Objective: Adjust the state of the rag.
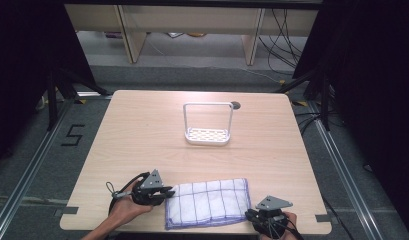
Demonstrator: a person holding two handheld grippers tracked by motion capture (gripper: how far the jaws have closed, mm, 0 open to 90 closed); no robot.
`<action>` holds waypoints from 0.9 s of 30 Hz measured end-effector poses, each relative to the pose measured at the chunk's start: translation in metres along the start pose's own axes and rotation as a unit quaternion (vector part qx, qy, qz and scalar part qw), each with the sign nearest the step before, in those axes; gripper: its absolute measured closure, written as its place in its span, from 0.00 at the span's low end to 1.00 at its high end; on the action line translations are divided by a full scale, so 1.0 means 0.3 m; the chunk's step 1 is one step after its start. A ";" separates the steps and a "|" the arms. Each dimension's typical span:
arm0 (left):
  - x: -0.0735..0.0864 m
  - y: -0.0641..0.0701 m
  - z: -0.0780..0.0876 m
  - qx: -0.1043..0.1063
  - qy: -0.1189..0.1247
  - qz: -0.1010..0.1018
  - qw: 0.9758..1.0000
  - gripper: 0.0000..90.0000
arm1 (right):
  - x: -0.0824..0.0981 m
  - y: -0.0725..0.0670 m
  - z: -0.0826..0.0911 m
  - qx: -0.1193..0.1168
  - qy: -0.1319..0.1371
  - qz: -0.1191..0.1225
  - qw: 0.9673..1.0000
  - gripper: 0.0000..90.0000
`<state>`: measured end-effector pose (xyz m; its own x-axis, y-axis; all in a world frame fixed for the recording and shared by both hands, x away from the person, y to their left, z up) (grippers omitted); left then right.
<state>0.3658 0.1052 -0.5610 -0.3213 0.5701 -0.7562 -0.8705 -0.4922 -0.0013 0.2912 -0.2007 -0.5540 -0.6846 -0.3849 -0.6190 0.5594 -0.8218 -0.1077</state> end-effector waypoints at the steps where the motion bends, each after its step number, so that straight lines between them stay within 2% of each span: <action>1: 0.000 0.000 0.000 0.000 0.000 0.000 1.000 0.89 | 0.000 0.000 0.000 0.000 0.000 0.000 1.000 0.92; 2: 0.004 -0.001 0.008 -0.003 -0.007 -0.008 1.000 0.89 | -0.004 0.003 0.001 0.002 0.004 0.006 1.000 0.92; 3: 0.001 -0.001 0.011 -0.004 0.000 -0.014 1.000 0.89 | -0.011 0.006 0.003 0.002 0.013 0.008 1.000 0.92; 4: -0.002 0.006 0.017 -0.001 0.005 -0.008 1.000 0.90 | -0.018 0.003 0.012 -0.003 0.016 0.000 1.000 0.92; 6: -0.005 0.005 0.033 -0.005 0.010 -0.014 1.000 0.90 | -0.035 0.013 0.017 -0.001 0.032 0.014 0.999 0.93; 9: -0.018 0.019 0.062 -0.002 0.031 -0.004 1.000 0.90 | -0.066 0.020 0.021 -0.004 0.039 0.014 0.999 0.93; 11: -0.025 0.033 0.095 0.001 0.044 -0.001 0.999 0.90 | -0.106 0.038 0.015 -0.004 0.042 0.029 0.999 0.93; 12: -0.025 0.033 0.095 0.001 0.044 -0.001 0.999 0.90 | -0.106 0.038 0.015 -0.004 0.042 0.029 0.999 0.93; 13: -0.028 0.041 0.120 0.000 0.050 0.002 0.999 0.90 | -0.147 0.046 0.014 -0.010 0.046 0.031 0.998 0.93; 15: -0.028 0.046 0.130 0.003 0.057 0.005 0.998 0.91 | -0.166 0.048 0.013 -0.014 0.048 0.034 0.998 0.93; 16: -0.020 0.043 0.144 0.002 0.048 0.001 0.999 0.91 | -0.200 0.052 0.012 -0.019 0.050 0.035 0.998 0.93; 17: -0.020 0.048 0.147 -0.001 0.062 0.016 0.998 0.91 | -0.232 0.058 0.007 -0.023 0.054 0.045 0.997 0.93; 18: -0.012 0.046 0.156 0.002 0.059 0.023 0.998 0.91 | -0.266 0.065 -0.002 -0.027 0.060 0.058 0.996 0.93; 19: -0.009 0.044 0.165 0.005 0.062 0.028 0.998 0.91 | -0.296 0.066 -0.011 -0.028 0.060 0.057 0.996 0.93; 21: -0.001 0.048 0.180 0.015 0.072 0.049 0.996 0.91 | -0.356 0.075 -0.032 -0.030 0.051 0.076 0.995 0.93; 22: 0.002 0.051 0.188 0.014 0.078 0.056 0.995 0.90 | -0.383 0.077 -0.043 -0.028 0.045 0.076 0.996 0.93; 24: 0.005 0.068 0.197 0.028 0.094 0.077 0.992 0.90 | -0.432 0.080 -0.076 -0.023 0.035 0.093 0.995 0.93; 25: 0.010 0.076 0.204 0.029 0.090 0.074 0.993 0.90 | -0.458 0.078 -0.102 -0.022 0.047 0.094 0.994 0.93; 26: 0.015 0.085 0.208 0.032 0.085 0.069 0.993 0.90 | -0.477 0.080 -0.118 -0.024 0.035 0.100 0.994 0.93; 27: 0.013 0.099 0.210 0.031 0.091 0.074 0.993 0.90 | -0.495 0.081 -0.135 -0.028 0.027 0.108 0.993 0.93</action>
<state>0.3152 0.1343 -0.5228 -0.3793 0.3634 -0.8509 -0.8423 -0.5163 0.1550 0.4255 -0.1466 -0.4960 -0.5208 -0.5245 -0.6735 0.7160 -0.6981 -0.0100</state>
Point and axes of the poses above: each handheld gripper's, and its own axes: z roughly backward along the jaws, x roughly out of its underside, y roughly to its right, the point moved 7 cm from there along -z, roughly forward along the jaws, and after that the axes turned 3 degrees about -z, right-handed, at the moved point
